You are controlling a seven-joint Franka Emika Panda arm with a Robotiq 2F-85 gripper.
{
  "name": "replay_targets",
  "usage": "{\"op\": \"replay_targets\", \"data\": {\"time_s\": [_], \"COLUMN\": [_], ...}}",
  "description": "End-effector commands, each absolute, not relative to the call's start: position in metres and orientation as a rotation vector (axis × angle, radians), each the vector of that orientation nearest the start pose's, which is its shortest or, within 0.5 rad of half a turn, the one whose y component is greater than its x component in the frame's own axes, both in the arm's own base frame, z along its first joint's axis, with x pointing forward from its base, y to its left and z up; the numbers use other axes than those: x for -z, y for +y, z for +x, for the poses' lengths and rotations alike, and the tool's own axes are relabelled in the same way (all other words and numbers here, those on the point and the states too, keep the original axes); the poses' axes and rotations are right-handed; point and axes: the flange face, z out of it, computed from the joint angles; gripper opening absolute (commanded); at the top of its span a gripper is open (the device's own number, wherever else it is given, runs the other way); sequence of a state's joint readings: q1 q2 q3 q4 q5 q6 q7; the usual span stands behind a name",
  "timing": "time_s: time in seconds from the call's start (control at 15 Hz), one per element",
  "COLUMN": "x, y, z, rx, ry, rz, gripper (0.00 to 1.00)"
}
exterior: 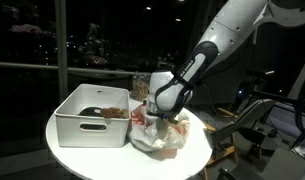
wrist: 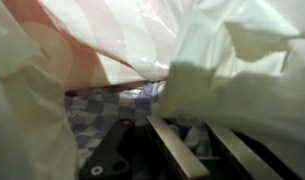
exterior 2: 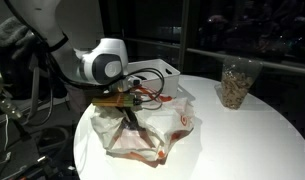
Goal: Empty the objects in the plastic bag into the white basket
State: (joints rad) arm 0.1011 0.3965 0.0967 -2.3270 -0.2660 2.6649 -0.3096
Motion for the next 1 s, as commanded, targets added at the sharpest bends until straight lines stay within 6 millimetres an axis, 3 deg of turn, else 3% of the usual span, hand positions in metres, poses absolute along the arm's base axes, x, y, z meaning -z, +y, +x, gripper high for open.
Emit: {"op": "replay_targets", "data": {"time_s": [0.0, 0.27, 0.47, 0.67, 0.93], "x": [-0.184, -0.223, -0.261, -0.295, -0.355], "y": [0.098, 0.086, 0.074, 0.062, 0.062], "z": [0.516, 0.534, 0.544, 0.533, 0.529], "rx": [-0.199, -0.259, -0.431, -0.723, -0.991], "ry": [-1.052, -0.922, -0.803, -0.8, -0.771], "rz": [-3.127, -3.269, -3.393, -3.384, -3.381], "gripper": [0.02, 0.02, 0.02, 0.02, 0.02]}}
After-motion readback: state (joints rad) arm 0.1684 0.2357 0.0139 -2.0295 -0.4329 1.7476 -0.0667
